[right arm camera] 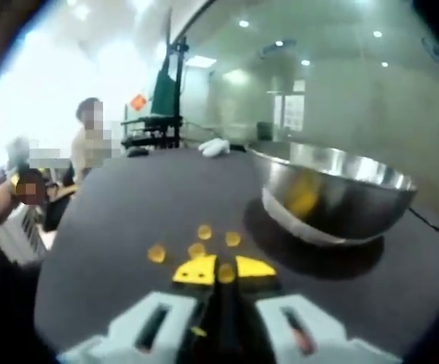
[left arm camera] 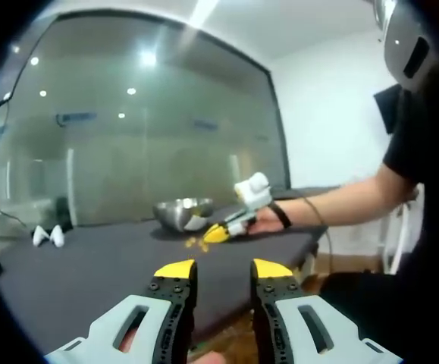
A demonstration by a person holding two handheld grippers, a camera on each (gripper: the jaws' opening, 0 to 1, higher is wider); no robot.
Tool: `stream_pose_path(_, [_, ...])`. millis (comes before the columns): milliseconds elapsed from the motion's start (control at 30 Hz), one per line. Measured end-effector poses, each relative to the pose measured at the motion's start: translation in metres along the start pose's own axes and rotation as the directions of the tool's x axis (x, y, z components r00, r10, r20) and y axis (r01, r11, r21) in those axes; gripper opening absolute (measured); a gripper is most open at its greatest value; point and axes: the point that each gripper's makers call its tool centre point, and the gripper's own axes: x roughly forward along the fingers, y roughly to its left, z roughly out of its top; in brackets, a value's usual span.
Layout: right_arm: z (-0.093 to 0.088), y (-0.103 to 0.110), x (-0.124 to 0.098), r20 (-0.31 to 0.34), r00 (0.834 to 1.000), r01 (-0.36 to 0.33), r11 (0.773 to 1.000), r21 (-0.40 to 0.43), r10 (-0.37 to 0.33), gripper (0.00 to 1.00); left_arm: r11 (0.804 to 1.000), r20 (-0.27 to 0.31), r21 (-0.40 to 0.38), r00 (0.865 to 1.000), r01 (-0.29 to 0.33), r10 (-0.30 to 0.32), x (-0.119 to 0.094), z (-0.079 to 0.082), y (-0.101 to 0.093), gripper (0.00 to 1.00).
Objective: Pick up the QQ candy scattered on the table and place it into the stainless steel bowl on the table
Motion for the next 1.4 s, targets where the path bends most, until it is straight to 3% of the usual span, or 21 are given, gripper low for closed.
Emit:
stream_pose_path(367, [0.056, 0.0, -0.034, 0.102, 0.994, 0.031, 0.997, -0.064, -0.024, 0.09, 1.0, 0.006, 0.005, 1.0, 0.012, -0.012, 0.005, 0.003, -0.004, 0.3])
stream_pose_path(633, [0.091, -0.031, -0.044, 0.16, 0.981, 0.115, 0.992, -0.053, -0.106, 0.09, 1.0, 0.016, 0.004, 1.0, 0.021, -0.021, 0.008, 0.005, -0.01, 0.3])
stream_pose_path(800, [0.108, -0.052, -0.042, 0.207, 0.962, 0.175, 0.984, 0.026, -0.177, 0.09, 1.0, 0.019, 0.005, 1.0, 0.022, -0.022, 0.007, 0.006, -0.01, 0.3])
stream_pose_path(1133, [0.12, -0.076, -0.013, 0.195, 0.955, 0.216, 0.975, 0.052, -0.222, 0.09, 1.0, 0.01, 0.0, 1.0, 0.011, -0.011, 0.006, 0.003, -0.006, 0.3])
stream_pose_path(1400, [0.101, -0.086, 0.003, 0.15, 0.961, 0.224, 0.971, 0.082, -0.234, 0.1, 1.0, 0.011, -0.008, 1.0, -0.02, 0.02, 0.001, 0.001, 0.003, 0.29])
